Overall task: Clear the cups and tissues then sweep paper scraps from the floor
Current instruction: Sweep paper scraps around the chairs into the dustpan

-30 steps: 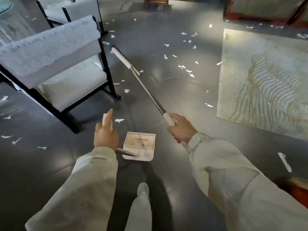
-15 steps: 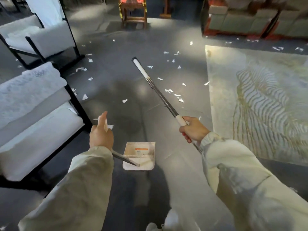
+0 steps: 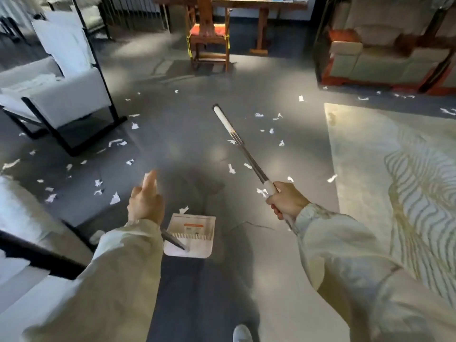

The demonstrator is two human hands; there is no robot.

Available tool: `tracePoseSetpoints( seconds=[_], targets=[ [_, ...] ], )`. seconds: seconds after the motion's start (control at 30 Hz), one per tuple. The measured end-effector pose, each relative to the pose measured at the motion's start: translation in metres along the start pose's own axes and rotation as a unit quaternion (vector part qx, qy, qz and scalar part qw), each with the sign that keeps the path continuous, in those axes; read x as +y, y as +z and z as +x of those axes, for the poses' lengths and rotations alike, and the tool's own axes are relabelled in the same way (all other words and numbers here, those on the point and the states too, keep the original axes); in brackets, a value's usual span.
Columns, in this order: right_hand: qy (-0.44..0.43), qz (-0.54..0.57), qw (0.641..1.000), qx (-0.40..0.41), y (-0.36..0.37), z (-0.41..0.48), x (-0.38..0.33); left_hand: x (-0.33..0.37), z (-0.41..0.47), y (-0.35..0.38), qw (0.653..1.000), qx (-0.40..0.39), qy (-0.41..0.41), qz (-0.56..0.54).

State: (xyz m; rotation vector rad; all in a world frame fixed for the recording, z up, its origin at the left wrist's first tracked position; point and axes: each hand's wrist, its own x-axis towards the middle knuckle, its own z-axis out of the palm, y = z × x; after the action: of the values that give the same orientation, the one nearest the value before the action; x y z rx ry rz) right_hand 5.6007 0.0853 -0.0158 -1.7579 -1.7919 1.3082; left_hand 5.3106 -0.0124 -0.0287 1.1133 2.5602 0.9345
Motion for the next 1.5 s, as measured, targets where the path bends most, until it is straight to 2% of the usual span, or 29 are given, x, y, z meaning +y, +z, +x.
tracePoseSetpoints(
  seconds=[0.27,0.43,0.67,0.97,1.07,1.27,1.5],
  targets=[
    [-0.014,-0.018,1.0,-0.006,0.023,0.252,-0.132,0.043,0.251,0.053,0.993,0.083,-0.068,-0.054],
    [-0.014,-0.038,0.999,-0.033,0.044,0.421,-0.21,0.069,0.42,0.111,0.997,0.049,-0.026,-0.051],
    [-0.037,-0.074,0.995,-0.052,0.026,0.626,-0.32,0.133,0.644,0.155,0.998,0.057,-0.015,-0.011],
    [-0.077,-0.099,0.989,-0.081,0.029,0.944,-0.447,0.184,0.953,0.244,0.996,0.054,-0.064,-0.04],
    [-0.086,-0.112,0.987,-0.08,0.03,1.049,-0.512,0.205,1.054,0.249,0.992,0.086,-0.069,-0.059],
    [-0.092,-0.089,0.985,-0.116,0.066,1.217,-0.646,0.201,1.232,0.241,0.977,0.179,-0.113,-0.035],
    [-0.11,-0.07,0.979,-0.155,0.153,1.431,-0.795,0.169,1.489,0.277,0.973,0.15,-0.166,-0.051]
  ],
)
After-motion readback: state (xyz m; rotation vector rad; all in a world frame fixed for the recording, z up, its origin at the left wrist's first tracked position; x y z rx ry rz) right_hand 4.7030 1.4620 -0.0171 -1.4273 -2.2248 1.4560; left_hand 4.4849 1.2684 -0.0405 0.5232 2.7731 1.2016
